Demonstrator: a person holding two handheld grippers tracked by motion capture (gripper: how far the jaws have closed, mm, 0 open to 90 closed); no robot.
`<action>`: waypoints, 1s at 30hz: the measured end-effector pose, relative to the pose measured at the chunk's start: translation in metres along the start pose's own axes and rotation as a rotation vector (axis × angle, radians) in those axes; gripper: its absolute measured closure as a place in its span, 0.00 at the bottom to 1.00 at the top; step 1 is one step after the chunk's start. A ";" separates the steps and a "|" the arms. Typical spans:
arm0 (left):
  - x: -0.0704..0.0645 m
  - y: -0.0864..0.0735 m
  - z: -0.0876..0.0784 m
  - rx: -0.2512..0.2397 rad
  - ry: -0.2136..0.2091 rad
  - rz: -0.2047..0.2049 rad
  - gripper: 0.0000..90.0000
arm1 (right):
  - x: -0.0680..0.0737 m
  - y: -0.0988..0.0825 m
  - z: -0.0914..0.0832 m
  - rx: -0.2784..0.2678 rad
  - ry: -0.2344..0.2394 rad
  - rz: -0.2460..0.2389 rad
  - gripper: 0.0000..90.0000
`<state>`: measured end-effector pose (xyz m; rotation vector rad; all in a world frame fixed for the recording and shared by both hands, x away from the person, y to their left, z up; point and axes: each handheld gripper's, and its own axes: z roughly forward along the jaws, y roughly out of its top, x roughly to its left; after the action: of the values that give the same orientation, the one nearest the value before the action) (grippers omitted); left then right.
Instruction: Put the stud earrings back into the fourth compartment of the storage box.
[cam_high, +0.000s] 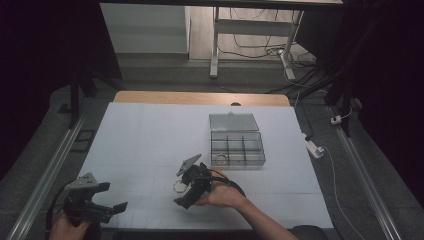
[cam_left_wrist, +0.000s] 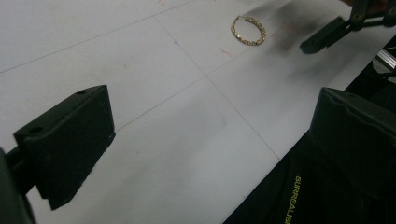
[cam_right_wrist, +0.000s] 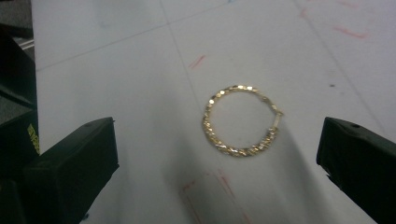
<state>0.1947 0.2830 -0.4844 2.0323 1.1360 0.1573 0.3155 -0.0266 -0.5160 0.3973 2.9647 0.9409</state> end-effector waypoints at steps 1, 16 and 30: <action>0.000 0.000 0.000 -0.001 0.000 0.000 0.00 | 0.001 0.000 0.002 0.007 0.005 -0.001 0.00; 0.000 0.000 0.000 0.002 0.000 0.001 0.00 | 0.011 -0.001 0.012 0.025 -0.003 -0.155 0.34; 0.000 0.000 0.001 0.005 0.000 0.000 0.00 | -0.002 0.000 0.002 0.079 0.040 -0.169 0.97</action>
<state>0.1949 0.2823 -0.4847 2.0370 1.1374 0.1550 0.3174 -0.0256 -0.5176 0.1261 3.0194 0.8258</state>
